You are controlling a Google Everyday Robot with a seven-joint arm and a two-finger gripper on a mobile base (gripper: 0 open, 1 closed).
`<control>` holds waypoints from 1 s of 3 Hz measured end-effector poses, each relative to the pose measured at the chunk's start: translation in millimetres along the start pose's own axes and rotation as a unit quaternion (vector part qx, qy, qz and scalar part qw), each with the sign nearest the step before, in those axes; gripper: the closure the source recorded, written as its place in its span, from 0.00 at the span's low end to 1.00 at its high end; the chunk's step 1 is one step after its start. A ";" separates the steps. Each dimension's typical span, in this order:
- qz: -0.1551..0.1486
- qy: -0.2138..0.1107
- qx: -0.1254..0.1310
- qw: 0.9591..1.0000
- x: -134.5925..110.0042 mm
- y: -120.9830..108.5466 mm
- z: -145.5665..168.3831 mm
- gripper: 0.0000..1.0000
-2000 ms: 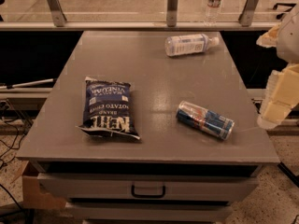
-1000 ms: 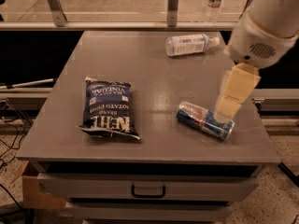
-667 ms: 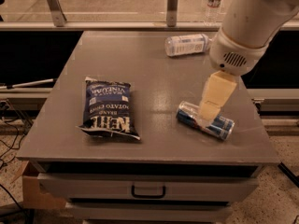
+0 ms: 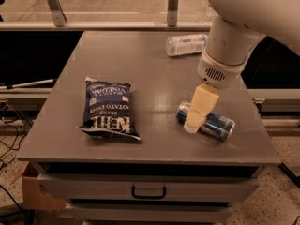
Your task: Place blue plastic bottle upright
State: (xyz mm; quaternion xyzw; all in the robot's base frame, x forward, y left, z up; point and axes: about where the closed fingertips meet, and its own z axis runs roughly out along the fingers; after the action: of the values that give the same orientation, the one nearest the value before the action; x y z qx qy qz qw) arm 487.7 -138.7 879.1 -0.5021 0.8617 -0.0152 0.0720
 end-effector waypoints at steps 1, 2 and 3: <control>0.027 0.010 -0.001 1.000 0.6 -2.9 13.6 0.00; 0.041 0.015 -0.010 0.999 -2.0 1.0 27.3 0.00; 0.043 0.016 -0.019 0.999 -4.5 5.6 34.8 0.00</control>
Offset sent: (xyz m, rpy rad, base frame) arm 0.0047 0.0036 -0.0348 -0.0088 0.0494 -0.1145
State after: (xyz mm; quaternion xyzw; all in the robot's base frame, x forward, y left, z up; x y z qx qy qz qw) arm 489.9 -130.4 844.7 -0.4659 0.8834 -0.0032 0.0494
